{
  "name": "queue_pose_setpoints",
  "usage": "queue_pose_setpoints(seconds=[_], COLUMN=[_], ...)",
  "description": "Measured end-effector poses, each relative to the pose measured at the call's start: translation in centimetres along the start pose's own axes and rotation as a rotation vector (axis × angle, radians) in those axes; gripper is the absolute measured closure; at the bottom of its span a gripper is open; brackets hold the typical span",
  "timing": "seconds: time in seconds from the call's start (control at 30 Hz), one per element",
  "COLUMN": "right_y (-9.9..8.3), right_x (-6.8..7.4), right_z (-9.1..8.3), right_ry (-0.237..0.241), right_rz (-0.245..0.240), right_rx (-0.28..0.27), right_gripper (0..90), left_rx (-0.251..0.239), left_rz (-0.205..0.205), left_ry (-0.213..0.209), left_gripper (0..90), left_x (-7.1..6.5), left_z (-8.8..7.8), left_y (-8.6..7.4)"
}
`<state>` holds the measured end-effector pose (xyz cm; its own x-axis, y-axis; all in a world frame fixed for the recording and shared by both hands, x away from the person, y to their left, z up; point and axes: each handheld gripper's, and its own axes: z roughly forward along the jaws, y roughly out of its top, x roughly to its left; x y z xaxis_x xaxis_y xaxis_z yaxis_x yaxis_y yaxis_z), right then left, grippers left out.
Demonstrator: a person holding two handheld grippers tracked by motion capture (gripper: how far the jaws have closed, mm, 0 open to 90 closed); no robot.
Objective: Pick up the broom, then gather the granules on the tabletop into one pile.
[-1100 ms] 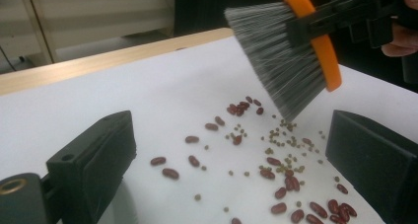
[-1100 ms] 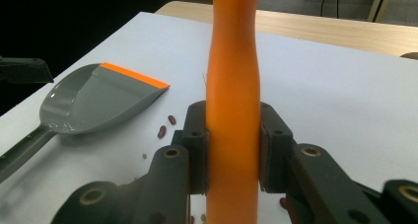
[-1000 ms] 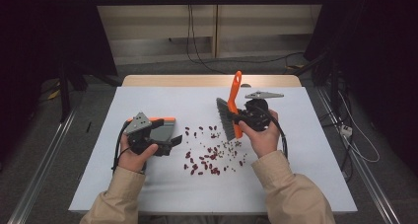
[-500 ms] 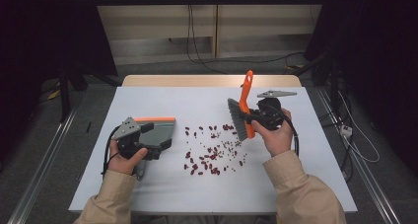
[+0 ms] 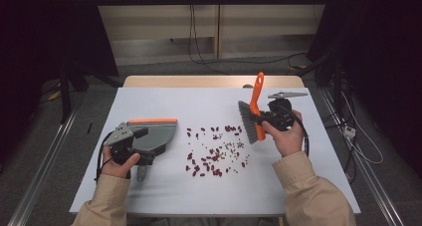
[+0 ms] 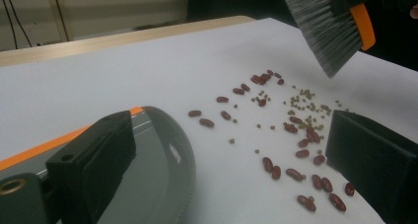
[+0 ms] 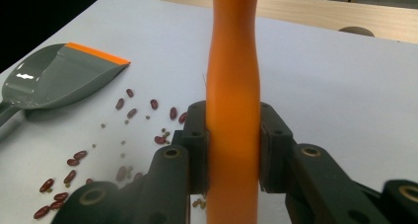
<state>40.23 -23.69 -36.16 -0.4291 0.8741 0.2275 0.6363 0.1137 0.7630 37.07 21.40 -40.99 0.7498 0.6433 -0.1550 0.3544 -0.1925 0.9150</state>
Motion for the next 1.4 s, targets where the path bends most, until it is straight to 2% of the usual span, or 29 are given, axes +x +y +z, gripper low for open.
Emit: queue_pose_setpoints(seconds=[0.13,0.37,0.5,0.93,1.1,1.3,1.4], right_y=[-0.2,-0.5,-0.5,-0.6,-0.9,-1.0,-0.9], right_x=[-0.4,-1.0,-1.6,-3.1,-3.8,-4.4,-4.5], right_z=[0.0,0.1,0.0,-0.2,0.5,1.4,2.2], right_ry=[-0.018,-0.041,-0.050,-0.107,-0.150,-0.164,-0.173], right_rz=[0.000,-0.003,0.012,0.009,0.000,0.023,0.013], right_rx=[0.015,0.028,0.036,0.089,0.133,0.117,0.114], right_gripper=[71.2,71.3,71.3,71.2,71.2,71.3,71.2], left_rx=[0.002,-0.025,-0.030,-0.027,-0.020,-0.011,-0.009], left_rz=[-0.002,-0.021,-0.019,-0.013,-0.006,-0.006,-0.004], left_ry=[-0.001,-0.019,-0.015,-0.009,-0.013,-0.014,-0.011], left_gripper=[4.7,4.7,4.7,4.7,4.8,4.7,4.8], left_x=[0.1,0.3,0.4,0.1,0.1,0.1,0.1], left_z=[0.0,-0.1,-0.2,-0.3,-0.1,0.1,0.1], left_y=[-0.2,-0.2,-0.1,-0.2,-0.2,-0.3,-0.3])
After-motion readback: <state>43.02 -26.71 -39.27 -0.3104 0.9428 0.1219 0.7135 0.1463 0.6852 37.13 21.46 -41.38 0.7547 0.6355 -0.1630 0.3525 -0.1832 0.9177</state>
